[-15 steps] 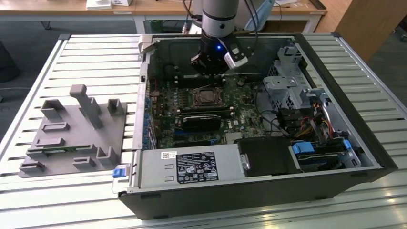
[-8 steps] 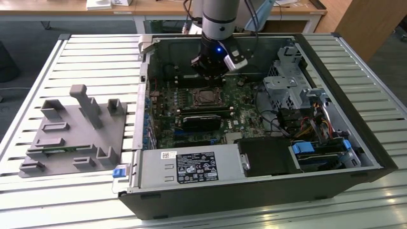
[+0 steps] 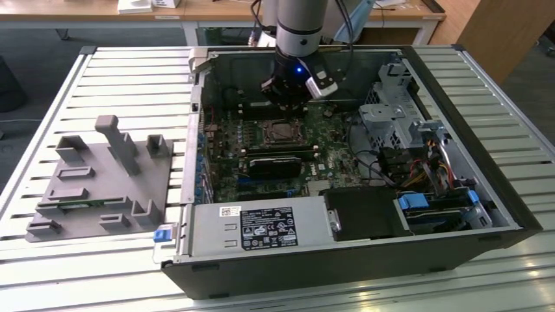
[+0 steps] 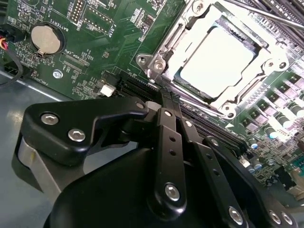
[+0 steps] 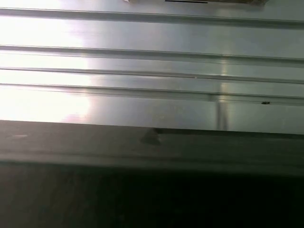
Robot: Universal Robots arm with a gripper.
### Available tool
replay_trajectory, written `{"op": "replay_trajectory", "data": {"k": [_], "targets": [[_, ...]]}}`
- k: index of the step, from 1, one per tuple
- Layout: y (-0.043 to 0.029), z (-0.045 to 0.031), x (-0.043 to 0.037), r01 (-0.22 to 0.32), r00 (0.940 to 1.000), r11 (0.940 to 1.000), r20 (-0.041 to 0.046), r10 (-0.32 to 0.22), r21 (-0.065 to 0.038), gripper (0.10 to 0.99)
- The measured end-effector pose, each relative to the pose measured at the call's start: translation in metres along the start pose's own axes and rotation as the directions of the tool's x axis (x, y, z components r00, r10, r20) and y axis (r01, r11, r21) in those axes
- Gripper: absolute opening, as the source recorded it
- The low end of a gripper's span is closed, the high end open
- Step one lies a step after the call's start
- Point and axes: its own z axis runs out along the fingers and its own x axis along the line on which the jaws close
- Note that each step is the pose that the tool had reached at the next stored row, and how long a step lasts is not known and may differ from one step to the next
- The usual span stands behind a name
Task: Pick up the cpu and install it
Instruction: 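Install the first cpu locking lever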
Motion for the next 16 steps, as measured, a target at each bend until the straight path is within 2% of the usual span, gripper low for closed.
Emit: {"op": "replay_trajectory", "data": {"k": [10, 16], "targets": [[0.0002, -0.0023, 0.0, 0.0, 1.0, 1.0, 0.0002, 0.0, 0.0, 0.106], [0.0001, -0.0005, 0.0, 0.0, 1.0, 1.0, 0.0001, 0.0, 0.002, 0.106]]}}
